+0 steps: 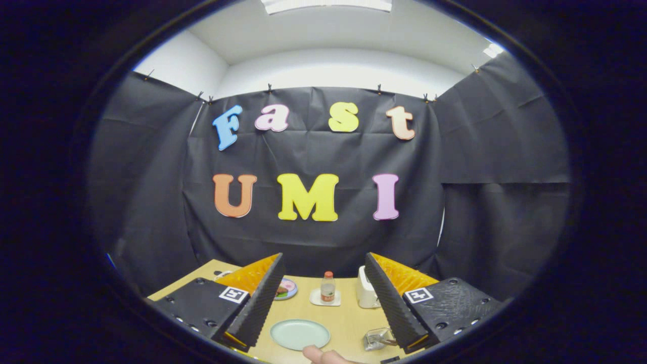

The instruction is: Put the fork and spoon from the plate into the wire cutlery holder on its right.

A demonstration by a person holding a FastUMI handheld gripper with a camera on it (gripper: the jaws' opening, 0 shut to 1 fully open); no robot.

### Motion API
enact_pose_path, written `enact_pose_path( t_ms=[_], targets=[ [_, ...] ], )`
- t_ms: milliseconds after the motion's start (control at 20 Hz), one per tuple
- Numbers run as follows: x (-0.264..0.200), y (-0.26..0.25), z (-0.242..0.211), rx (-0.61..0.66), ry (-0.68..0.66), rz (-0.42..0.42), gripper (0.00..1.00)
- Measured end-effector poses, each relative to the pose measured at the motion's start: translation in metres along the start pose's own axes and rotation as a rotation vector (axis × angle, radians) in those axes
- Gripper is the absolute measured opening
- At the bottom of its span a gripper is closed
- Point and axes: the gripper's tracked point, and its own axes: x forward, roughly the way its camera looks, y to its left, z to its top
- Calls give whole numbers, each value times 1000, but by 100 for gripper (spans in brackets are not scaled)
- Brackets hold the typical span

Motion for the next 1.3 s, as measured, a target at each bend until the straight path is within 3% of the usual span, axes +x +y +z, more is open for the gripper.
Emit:
enact_pose_path(
  t_ms=[500,1300],
  targets=[
    [-13,-27,6,-90,-44,-34,96],
    [-3,-39,-18,-88,-2,76,96]
  ],
)
